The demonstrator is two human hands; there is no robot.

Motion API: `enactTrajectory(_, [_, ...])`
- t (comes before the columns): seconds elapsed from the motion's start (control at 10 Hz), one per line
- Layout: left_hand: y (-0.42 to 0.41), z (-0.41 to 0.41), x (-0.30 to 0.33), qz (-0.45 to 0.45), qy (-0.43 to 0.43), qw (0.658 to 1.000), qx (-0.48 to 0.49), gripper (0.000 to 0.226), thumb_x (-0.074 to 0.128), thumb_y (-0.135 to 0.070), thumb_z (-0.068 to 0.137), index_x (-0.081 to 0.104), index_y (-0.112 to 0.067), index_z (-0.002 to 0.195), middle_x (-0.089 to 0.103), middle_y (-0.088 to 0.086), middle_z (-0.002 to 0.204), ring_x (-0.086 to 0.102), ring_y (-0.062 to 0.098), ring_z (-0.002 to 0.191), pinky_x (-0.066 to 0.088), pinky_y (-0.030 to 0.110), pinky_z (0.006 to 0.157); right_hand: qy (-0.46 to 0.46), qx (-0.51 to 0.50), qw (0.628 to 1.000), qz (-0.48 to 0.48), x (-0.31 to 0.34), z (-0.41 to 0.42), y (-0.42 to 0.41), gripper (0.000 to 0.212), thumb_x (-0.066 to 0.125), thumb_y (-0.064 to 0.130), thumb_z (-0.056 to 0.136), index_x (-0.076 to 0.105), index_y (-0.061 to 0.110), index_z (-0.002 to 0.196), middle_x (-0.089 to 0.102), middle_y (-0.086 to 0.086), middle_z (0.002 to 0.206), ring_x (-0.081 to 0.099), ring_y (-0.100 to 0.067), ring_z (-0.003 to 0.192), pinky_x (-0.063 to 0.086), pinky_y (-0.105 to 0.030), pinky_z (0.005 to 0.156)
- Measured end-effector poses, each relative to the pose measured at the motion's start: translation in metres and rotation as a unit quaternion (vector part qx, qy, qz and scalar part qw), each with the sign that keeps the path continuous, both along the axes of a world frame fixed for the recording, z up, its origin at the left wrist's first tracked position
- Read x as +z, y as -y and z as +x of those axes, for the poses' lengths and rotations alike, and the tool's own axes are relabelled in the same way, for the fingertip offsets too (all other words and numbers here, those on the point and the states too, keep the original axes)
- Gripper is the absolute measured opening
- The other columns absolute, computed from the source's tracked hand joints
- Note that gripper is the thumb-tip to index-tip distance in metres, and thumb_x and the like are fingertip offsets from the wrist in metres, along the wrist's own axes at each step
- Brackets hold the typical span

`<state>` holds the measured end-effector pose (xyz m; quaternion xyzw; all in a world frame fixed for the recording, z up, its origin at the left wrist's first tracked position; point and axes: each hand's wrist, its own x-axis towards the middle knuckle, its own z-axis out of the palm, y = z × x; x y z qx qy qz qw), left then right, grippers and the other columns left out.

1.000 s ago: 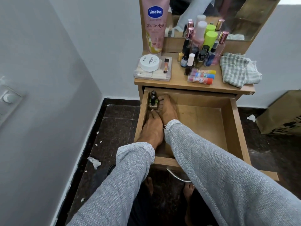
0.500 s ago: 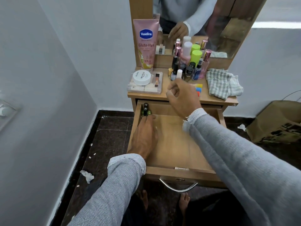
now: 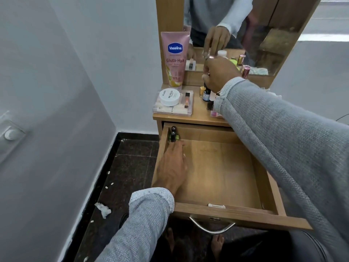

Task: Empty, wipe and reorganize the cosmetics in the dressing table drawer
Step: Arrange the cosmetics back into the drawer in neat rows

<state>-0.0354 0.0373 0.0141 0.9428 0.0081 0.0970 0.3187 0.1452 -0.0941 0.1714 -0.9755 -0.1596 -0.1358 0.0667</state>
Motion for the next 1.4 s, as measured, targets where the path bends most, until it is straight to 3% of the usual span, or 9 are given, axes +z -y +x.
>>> enactTrajectory(0.4, [-0.001,0.002,-0.001,-0.007,-0.002,1.0,-0.006,0.038,0.053,-0.009,0.096,0.05,-0.015,0.134,0.057,0.004,0.129,0.057,0.016,0.114,0.047,0.027,0.1,-0.007,-0.027,1.0,0.003,0.007,-0.014,-0.014,0.029,0.046,0.005,0.093,0.055,0.0,0.12,0.049,-0.024,0.13,0.048,-0.039,0.118,0.039,-0.041,0.093])
enactTrajectory(0.8, [-0.002,0.002,-0.005,-0.017,-0.018,1.0,-0.009,0.036,0.049,-0.012,0.097,0.05,-0.013,0.133,0.056,0.003,0.126,0.057,0.014,0.109,0.048,0.025,0.097,0.004,-0.034,0.998,0.056,-0.004,0.002,-0.015,0.024,0.05,0.001,0.089,0.06,0.002,0.111,0.051,-0.024,0.125,0.051,-0.04,0.113,0.041,-0.039,0.091])
enactTrajectory(1.0, [-0.001,0.0,-0.001,-0.008,-0.017,1.0,0.005,0.037,0.05,-0.01,0.097,0.051,-0.012,0.133,0.057,0.005,0.126,0.058,0.016,0.11,0.049,0.029,0.098,0.026,-0.025,0.996,0.085,-0.004,0.011,-0.016,0.017,0.054,0.004,0.086,0.065,0.004,0.099,0.059,-0.022,0.113,0.056,-0.039,0.103,0.044,-0.039,0.084])
enactTrajectory(1.2, [0.0,0.0,0.002,-0.028,0.004,0.999,0.026,0.034,0.051,-0.005,0.096,0.054,-0.015,0.128,0.059,0.001,0.122,0.058,0.013,0.107,0.048,0.026,0.094,0.075,0.0,0.982,0.173,0.021,0.01,-0.018,0.011,0.063,0.008,0.079,0.068,0.018,0.08,0.06,-0.005,0.098,0.055,-0.018,0.082,0.04,-0.026,0.071])
enactTrajectory(1.4, [-0.005,0.0,0.009,-0.079,0.054,0.99,0.102,0.029,0.055,-0.004,0.094,0.061,-0.02,0.117,0.064,-0.004,0.115,0.059,0.01,0.106,0.052,0.034,0.093,0.091,0.051,0.974,0.201,0.036,-0.027,-0.02,0.012,0.064,0.012,0.079,0.063,0.023,0.076,0.064,-0.002,0.091,0.056,-0.013,0.075,0.048,-0.021,0.069])
